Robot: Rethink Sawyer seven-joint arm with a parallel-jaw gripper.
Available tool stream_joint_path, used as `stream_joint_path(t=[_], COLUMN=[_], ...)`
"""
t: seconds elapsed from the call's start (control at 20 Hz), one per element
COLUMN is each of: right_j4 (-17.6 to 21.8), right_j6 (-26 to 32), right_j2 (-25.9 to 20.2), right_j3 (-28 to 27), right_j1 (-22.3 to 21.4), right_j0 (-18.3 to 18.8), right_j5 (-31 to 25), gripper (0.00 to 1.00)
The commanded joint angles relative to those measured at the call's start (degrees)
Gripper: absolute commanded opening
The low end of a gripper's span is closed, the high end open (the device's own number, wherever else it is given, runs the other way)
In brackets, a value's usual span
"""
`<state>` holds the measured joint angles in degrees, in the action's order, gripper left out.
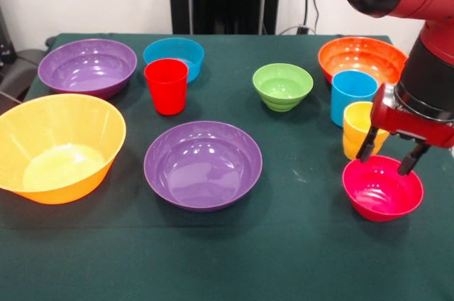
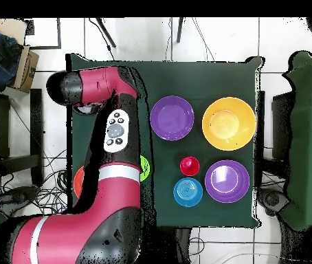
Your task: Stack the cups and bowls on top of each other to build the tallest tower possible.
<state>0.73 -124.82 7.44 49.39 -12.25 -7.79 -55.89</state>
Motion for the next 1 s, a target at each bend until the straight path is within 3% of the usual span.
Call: stream_joint_path(t=[0.05, 0.3, 1.0], right_j4=[0.8, 1.4, 4.5], right_j6=[2.9, 4.2, 8.3], right_j2=[-5.5, -5.9, -6.4], right_j3=[6.4, 7.4, 1.6], right_j1=[-1.8, -1.3, 6.2], right_j0=[2.2, 4.3, 10.3], right_j5=[3.1, 4.8, 6.7], gripper=[1.00, 1.00, 1.00])
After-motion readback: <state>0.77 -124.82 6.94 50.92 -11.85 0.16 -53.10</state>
